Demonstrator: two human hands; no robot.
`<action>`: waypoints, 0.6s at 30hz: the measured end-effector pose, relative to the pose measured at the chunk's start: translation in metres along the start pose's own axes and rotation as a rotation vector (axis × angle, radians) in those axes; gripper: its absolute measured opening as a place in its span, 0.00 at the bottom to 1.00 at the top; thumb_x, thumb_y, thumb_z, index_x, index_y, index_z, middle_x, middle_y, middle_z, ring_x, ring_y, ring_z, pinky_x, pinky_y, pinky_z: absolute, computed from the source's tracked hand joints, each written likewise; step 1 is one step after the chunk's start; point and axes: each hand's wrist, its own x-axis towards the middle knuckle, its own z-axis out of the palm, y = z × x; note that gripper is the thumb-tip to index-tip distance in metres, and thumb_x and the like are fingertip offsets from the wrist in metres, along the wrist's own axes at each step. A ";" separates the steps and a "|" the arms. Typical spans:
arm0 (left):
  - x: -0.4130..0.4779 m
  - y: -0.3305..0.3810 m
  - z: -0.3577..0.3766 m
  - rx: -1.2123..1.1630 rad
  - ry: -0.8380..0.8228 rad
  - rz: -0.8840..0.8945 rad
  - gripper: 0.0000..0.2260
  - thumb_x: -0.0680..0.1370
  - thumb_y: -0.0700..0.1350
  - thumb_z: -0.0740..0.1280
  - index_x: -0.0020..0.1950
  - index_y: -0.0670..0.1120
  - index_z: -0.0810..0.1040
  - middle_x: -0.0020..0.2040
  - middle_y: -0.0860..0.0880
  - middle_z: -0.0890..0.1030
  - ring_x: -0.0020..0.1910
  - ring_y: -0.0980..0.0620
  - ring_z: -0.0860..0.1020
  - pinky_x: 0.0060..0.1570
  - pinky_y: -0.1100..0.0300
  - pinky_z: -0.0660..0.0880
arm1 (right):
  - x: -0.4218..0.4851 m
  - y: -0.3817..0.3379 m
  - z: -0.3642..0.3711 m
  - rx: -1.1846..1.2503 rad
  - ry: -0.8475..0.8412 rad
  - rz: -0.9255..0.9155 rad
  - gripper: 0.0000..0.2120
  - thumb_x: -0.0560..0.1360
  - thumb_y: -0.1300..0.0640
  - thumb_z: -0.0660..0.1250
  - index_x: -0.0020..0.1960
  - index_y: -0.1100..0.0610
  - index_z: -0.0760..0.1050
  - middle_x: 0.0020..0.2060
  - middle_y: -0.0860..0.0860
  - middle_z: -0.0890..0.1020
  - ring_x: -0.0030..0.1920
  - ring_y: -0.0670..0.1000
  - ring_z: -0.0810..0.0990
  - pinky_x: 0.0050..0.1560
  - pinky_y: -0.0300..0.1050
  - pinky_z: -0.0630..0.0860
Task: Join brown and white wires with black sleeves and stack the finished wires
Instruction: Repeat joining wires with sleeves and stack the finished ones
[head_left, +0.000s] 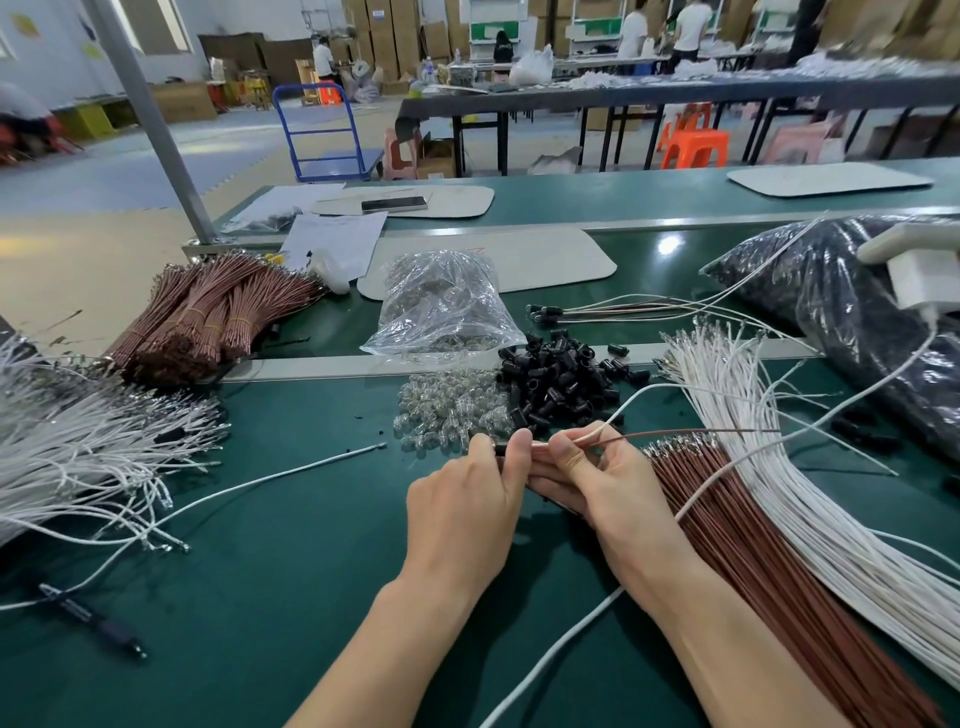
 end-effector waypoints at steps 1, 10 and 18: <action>0.000 -0.001 0.000 -0.003 -0.005 0.004 0.25 0.77 0.67 0.32 0.37 0.52 0.57 0.28 0.53 0.68 0.36 0.45 0.79 0.35 0.53 0.63 | 0.000 0.000 0.000 0.001 -0.002 0.001 0.12 0.73 0.53 0.68 0.51 0.60 0.73 0.48 0.59 0.87 0.51 0.57 0.87 0.45 0.41 0.82; -0.001 -0.002 0.001 0.010 -0.025 0.012 0.24 0.76 0.65 0.30 0.37 0.53 0.57 0.28 0.53 0.70 0.29 0.50 0.70 0.33 0.53 0.64 | 0.002 0.000 -0.002 0.011 -0.048 0.037 0.13 0.74 0.53 0.68 0.51 0.61 0.73 0.49 0.58 0.87 0.52 0.54 0.87 0.45 0.38 0.81; -0.002 -0.002 -0.003 -0.274 -0.052 0.017 0.21 0.79 0.68 0.39 0.42 0.55 0.60 0.30 0.51 0.73 0.33 0.52 0.74 0.38 0.50 0.71 | 0.004 -0.004 -0.001 0.099 -0.048 0.055 0.13 0.74 0.54 0.69 0.53 0.61 0.73 0.50 0.60 0.87 0.51 0.55 0.87 0.44 0.39 0.82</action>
